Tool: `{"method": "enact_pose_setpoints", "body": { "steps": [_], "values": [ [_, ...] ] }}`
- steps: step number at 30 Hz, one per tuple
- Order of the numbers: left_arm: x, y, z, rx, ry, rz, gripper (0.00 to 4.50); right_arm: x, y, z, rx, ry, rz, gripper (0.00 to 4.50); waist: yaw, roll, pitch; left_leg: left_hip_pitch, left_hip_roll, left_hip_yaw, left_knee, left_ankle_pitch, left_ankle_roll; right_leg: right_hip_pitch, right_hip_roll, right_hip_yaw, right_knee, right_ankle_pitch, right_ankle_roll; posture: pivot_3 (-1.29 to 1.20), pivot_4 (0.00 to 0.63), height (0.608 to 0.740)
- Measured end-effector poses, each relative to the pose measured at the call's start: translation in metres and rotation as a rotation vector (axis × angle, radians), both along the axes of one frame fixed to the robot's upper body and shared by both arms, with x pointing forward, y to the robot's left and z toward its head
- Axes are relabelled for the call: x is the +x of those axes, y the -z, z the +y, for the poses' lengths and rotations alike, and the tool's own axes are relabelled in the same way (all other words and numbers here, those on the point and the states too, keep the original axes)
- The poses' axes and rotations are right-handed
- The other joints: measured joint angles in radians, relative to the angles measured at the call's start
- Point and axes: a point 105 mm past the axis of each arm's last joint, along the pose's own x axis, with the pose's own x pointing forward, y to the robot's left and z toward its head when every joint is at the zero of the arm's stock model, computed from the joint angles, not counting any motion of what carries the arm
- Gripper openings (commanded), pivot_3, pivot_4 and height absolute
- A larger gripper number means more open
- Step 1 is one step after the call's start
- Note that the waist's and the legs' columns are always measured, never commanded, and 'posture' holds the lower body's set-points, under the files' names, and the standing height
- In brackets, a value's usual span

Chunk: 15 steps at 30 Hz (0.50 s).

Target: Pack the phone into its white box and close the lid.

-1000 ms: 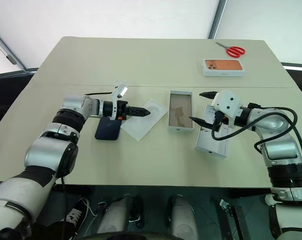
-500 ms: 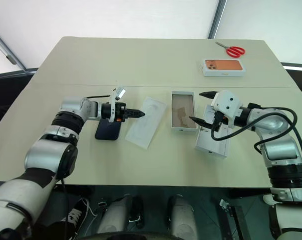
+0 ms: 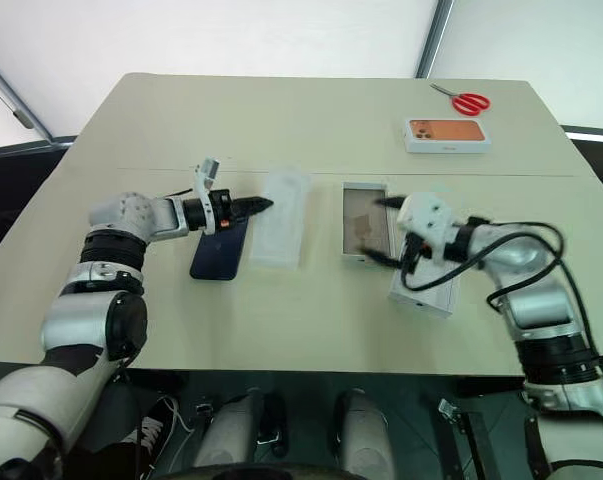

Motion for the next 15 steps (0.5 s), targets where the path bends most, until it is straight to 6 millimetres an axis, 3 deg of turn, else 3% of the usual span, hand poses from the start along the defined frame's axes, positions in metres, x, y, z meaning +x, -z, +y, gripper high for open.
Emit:
{"method": "enact_pose_setpoints", "body": {
  "steps": [4,7,14,15],
  "values": [
    [-0.002,0.003,0.005,0.040,-0.067,-0.033,0.03,0.004,0.017,-0.002,-0.059,0.003,0.059,4.50,-0.001,0.000,0.000,0.000,0.000,0.000,0.000,0.000,0.000,0.000,0.000,0.000,0.001,0.000,0.000,0.00,0.150,0.738],
    [-0.005,0.008,0.004,0.031,-0.092,-0.013,0.00,0.014,0.013,-0.006,-0.056,0.021,0.063,3.77,-0.001,0.000,0.000,0.000,0.000,0.000,0.000,0.000,0.000,0.000,0.001,0.000,0.001,0.000,0.000,0.00,0.150,0.738],
    [-0.005,-0.005,0.013,0.022,-0.165,-0.041,0.00,0.018,0.027,-0.013,-0.095,-0.008,0.136,0.14,0.000,0.000,0.000,0.001,0.000,0.000,0.000,0.000,0.000,0.000,0.000,0.000,0.001,0.000,0.000,0.00,0.150,0.738],
    [-0.005,-0.004,0.012,0.027,-0.169,-0.036,0.00,0.019,0.026,-0.013,-0.095,-0.012,0.139,0.06,-0.001,0.000,0.000,0.001,0.000,0.000,0.000,0.000,0.000,0.000,0.001,0.000,0.001,0.000,0.000,0.00,0.150,0.738]
  ]
}}
